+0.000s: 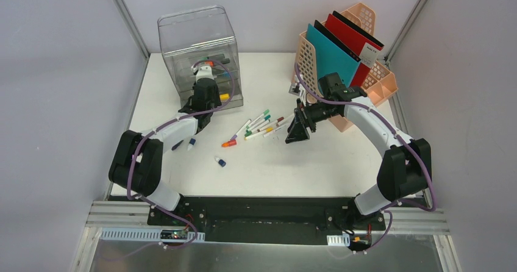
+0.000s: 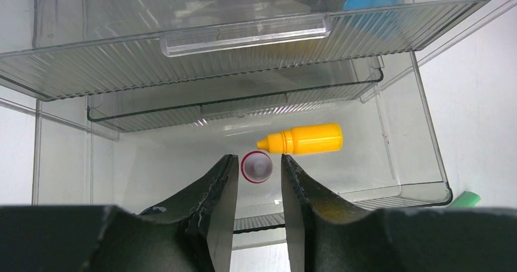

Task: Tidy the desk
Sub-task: Place the stationery in the drawer.

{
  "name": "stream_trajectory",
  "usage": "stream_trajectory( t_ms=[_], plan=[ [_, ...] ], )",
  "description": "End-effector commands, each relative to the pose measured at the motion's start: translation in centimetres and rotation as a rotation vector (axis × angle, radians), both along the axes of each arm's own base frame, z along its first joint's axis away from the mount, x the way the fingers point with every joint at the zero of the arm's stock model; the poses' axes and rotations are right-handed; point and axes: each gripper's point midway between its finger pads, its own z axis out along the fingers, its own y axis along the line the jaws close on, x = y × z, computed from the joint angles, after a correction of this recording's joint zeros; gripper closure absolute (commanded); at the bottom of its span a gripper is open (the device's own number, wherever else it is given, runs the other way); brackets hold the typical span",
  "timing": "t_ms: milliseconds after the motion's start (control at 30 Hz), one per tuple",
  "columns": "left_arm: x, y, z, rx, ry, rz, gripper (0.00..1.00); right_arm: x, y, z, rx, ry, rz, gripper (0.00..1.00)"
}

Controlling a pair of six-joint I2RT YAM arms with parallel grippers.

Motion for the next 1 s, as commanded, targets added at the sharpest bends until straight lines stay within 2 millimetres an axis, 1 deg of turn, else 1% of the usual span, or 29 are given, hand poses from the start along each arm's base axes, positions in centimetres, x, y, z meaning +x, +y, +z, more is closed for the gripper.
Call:
stream_trajectory(
  t_ms=[0, 33, 67, 100, 133, 233, 267, 367, 433, 533, 600, 667, 767, 833, 867, 900, 933, 967],
  plan=[
    [1.1, 0.3, 1.8, -0.016, -0.053, 0.033, 0.68, -0.1, 0.2, 1.7, 0.033, -0.076, 0.02, 0.24],
    [1.1, 0.4, 1.6, -0.011, -0.049, 0.035, 0.68, -0.1, 0.2, 1.7, 0.032, -0.076, 0.02, 0.24],
    [1.1, 0.4, 1.5, -0.006, -0.049, 0.034, 0.72, -0.1, 0.2, 1.7, 0.032, -0.075, 0.02, 0.24],
    [1.2, 0.5, 1.4, 0.003, -0.046, 0.031, 0.81, -0.1, 0.2, 1.7, 0.032, -0.076, 0.02, 0.24],
    [1.2, 0.5, 1.3, 0.009, -0.045, 0.032, 0.87, -0.1, 0.2, 1.7, 0.033, -0.075, 0.02, 0.24],
    [1.2, 0.7, 1.4, 0.028, -0.049, 0.03, 0.98, -0.1, 0.2, 1.8, 0.034, -0.079, 0.021, 0.24],
    [1.2, 0.7, 1.6, 0.035, -0.051, 0.027, 1.0, -0.1, 0.2, 1.8, 0.034, -0.079, 0.021, 0.24],
    [1.0, 1.1, 2.4, 0.069, -0.066, 0.022, 1.0, -0.1, 0.2, 1.8, 0.033, -0.079, 0.021, 0.24],
    [0.6, 1.7, 3.3, 0.118, -0.081, 0.03, 1.0, -0.1, 0.2, 1.8, 0.033, -0.079, 0.021, 0.24],
    [-0.2, 3.2, 4.9, 0.244, -0.108, 0.077, 1.0, -0.1, 0.2, 1.7, 0.033, -0.079, 0.021, 0.24],
    [-0.7, 4.3, 5.6, 0.342, -0.114, 0.109, 1.0, -0.1, 0.2, 1.8, 0.033, -0.077, 0.021, 0.24],
    [-1.1, 5.0, 6.0, 0.437, -0.106, 0.134, 1.0, -0.2, 0.2, 1.8, 0.034, -0.076, 0.022, 0.24],
    [-0.8, 5.1, 5.3, 0.576, -0.051, 0.132, 0.99, -0.1, 0.2, 1.8, 0.034, -0.075, 0.022, 0.24],
    [-0.3, 4.4, 4.2, 0.637, 0.005, 0.109, 0.73, -0.1, 0.2, 1.8, 0.034, -0.076, 0.022, 0.24],
    [-0.1, 4.0, 3.8, 0.675, 0.031, 0.096, 0.58, -0.1, 0.2, 1.8, 0.034, -0.077, 0.022, 0.24],
    [0.1, 3.6, 3.5, 0.71, 0.046, 0.091, 0.47, -0.2, 0.2, 1.7, 0.033, -0.076, 0.022, 0.24],
    [0.3, 3.0, 3.7, 0.745, 0.05, 0.085, 0.39, -0.2, 0.2, 1.8, 0.033, -0.078, 0.021, 0.24],
    [0.4, 2.3, 3.8, 0.776, 0.05, 0.076, 0.33, -0.2, 0.2, 1.8, 0.033, -0.081, 0.022, 0.24]
  ],
)
